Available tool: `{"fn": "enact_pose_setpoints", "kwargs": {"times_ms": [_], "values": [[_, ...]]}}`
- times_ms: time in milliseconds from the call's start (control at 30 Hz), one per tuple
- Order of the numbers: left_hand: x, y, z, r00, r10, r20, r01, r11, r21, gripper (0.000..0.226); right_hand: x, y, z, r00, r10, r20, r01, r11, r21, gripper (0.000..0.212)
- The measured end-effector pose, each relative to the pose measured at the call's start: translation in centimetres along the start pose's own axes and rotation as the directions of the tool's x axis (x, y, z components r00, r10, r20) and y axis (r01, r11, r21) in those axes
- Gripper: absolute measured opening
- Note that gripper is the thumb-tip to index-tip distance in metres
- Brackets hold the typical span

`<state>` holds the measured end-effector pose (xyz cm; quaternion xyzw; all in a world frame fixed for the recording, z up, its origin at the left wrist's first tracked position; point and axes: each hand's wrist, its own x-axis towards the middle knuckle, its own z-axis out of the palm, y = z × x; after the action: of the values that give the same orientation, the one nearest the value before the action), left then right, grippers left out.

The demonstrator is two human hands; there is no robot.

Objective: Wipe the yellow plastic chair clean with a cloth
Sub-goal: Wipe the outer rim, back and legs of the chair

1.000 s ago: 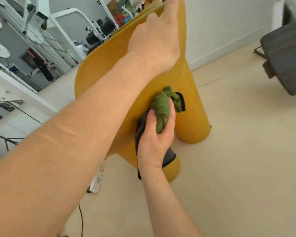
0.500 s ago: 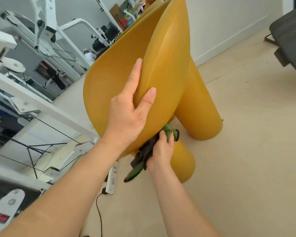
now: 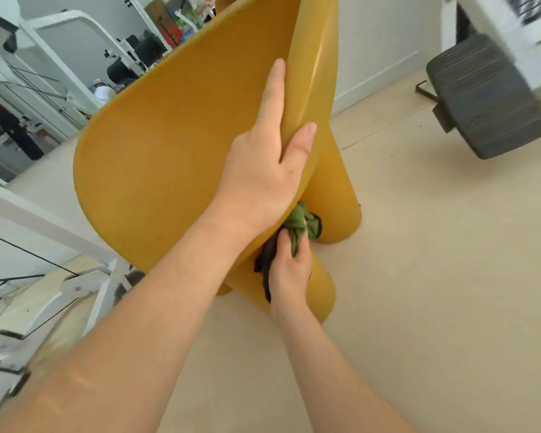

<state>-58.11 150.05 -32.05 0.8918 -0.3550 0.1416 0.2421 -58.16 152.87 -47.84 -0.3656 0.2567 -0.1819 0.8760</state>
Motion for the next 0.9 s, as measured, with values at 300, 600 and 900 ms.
{"fn": "enact_pose_setpoints", "kwargs": {"times_ms": [300, 600, 900], "values": [[-6.0, -3.0, -3.7, 1.0, -0.017, -0.027, 0.017, 1.0, 0.001, 0.061, -11.1, 1.5, 3.3, 0.965, 0.236, 0.117, -0.254, 0.949, 0.184, 0.044], [-6.9, -4.4, -4.8, 0.998, 0.005, -0.07, -0.011, 0.997, -0.083, 0.062, -4.5, 6.6, 2.5, 0.976, -0.15, 0.154, 0.177, 0.968, -0.176, 0.051], [-4.7, -5.6, -4.5, 0.99, 0.057, 0.131, -0.003, 0.926, -0.378, 0.049, 0.1, 8.5, -0.6, 0.979, 0.026, -0.202, -0.081, 0.959, -0.27, 0.05]]}}
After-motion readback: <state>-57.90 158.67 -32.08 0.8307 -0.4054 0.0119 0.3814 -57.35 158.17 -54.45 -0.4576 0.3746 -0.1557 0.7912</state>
